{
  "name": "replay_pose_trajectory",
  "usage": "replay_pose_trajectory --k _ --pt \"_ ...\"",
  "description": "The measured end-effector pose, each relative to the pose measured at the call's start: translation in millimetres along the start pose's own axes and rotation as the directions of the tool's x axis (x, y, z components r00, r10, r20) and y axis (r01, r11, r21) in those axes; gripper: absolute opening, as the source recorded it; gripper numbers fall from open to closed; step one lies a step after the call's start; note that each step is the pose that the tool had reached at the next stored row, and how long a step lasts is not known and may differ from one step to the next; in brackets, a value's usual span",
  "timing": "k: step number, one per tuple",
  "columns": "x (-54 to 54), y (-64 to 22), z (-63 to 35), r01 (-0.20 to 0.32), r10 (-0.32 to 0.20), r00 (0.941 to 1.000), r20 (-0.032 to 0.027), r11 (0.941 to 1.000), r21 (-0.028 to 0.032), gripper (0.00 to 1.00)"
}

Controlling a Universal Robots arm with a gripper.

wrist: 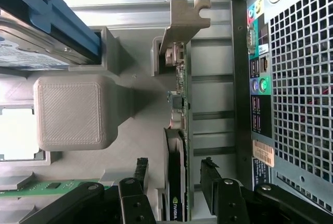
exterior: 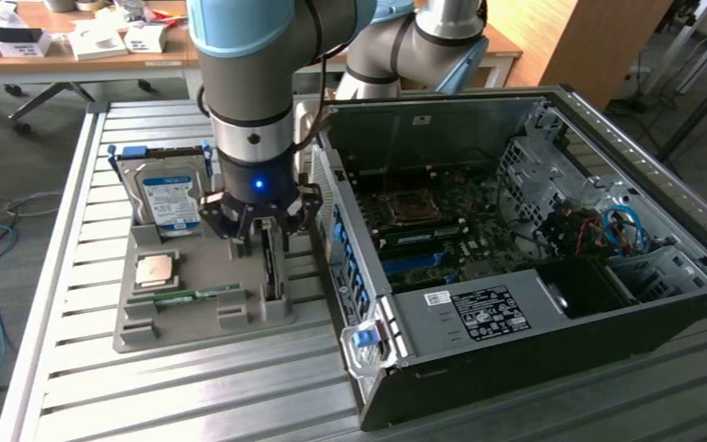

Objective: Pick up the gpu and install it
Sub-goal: 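Pick up the gpu and move the gpu toward the slot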

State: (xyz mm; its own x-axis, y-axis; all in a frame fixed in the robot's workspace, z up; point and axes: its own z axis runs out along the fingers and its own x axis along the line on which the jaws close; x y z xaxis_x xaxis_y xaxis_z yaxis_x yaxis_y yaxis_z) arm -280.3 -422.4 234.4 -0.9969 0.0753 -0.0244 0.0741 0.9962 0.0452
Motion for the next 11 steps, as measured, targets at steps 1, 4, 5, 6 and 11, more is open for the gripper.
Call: replay_pose_trajectory --k 1,4,5,6,11 --pt "0.0 0.0 0.7 0.000 0.000 1.0000 0.0001 1.0000 -0.0001 0.53" --pt "0.0 -0.1 2.9 0.000 0.000 1.0000 0.0000 1.0000 0.0000 0.53" --pt "0.1 -0.2 3.5 0.000 0.000 1.0000 0.0000 1.0000 0.0000 0.53" --pt "0.1 -0.2 3.9 0.000 0.000 1.0000 0.0000 1.0000 0.0000 0.53" --pt "0.1 -0.2 4.6 0.000 0.000 1.0000 0.0003 1.0000 -0.0002 0.53"
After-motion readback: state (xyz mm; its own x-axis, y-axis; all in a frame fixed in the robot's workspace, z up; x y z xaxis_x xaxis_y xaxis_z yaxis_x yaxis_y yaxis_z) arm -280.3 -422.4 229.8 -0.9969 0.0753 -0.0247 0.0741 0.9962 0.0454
